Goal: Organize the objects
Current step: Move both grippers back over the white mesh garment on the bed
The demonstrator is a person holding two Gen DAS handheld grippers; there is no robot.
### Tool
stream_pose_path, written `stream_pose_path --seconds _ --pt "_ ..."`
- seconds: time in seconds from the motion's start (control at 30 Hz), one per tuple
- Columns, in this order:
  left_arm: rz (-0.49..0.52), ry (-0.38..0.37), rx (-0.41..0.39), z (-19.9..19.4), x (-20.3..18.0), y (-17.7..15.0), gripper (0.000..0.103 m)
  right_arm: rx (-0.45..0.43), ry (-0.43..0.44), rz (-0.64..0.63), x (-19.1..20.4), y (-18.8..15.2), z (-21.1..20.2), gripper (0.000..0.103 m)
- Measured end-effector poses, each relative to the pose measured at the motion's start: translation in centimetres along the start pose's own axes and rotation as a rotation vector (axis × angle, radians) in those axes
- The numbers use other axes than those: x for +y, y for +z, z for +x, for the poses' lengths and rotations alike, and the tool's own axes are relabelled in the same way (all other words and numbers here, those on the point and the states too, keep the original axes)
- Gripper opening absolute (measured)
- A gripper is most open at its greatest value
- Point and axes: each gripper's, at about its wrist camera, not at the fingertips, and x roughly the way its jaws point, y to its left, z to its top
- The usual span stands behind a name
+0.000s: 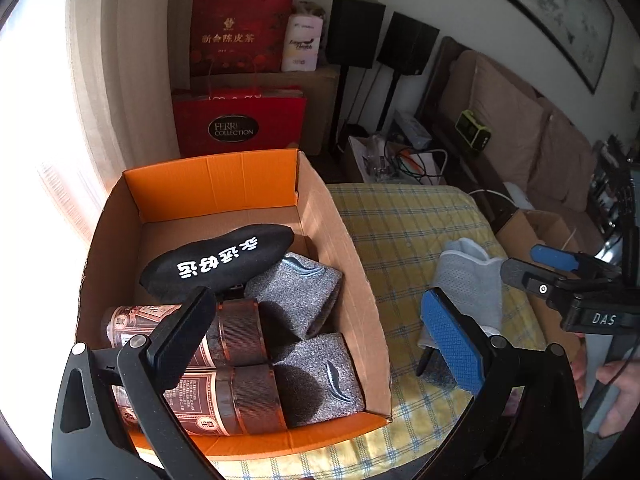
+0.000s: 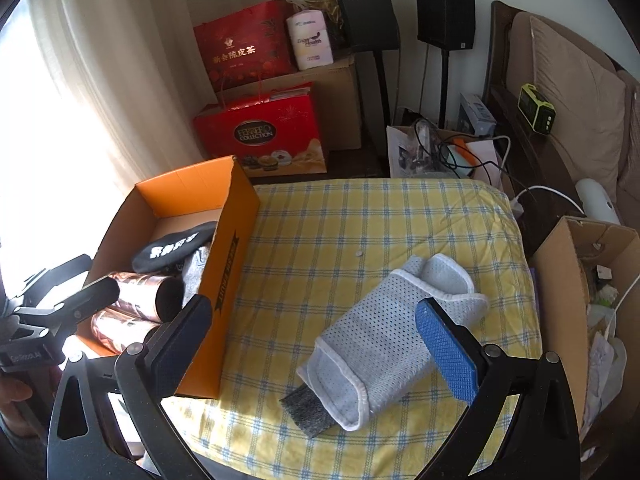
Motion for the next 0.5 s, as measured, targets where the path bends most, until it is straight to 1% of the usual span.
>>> stream_pose_path --seconds 0.23,0.5 --pt "0.078 -0.080 0.022 0.8 -4.7 -1.2 0.103 0.004 -0.033 0.034 -3.1 -1.2 -0.5 0.102" --pt "0.169 -0.125 0.063 3.0 -10.0 -2.8 0.103 0.012 -0.063 0.111 -7.5 -2.3 -1.2 0.102"
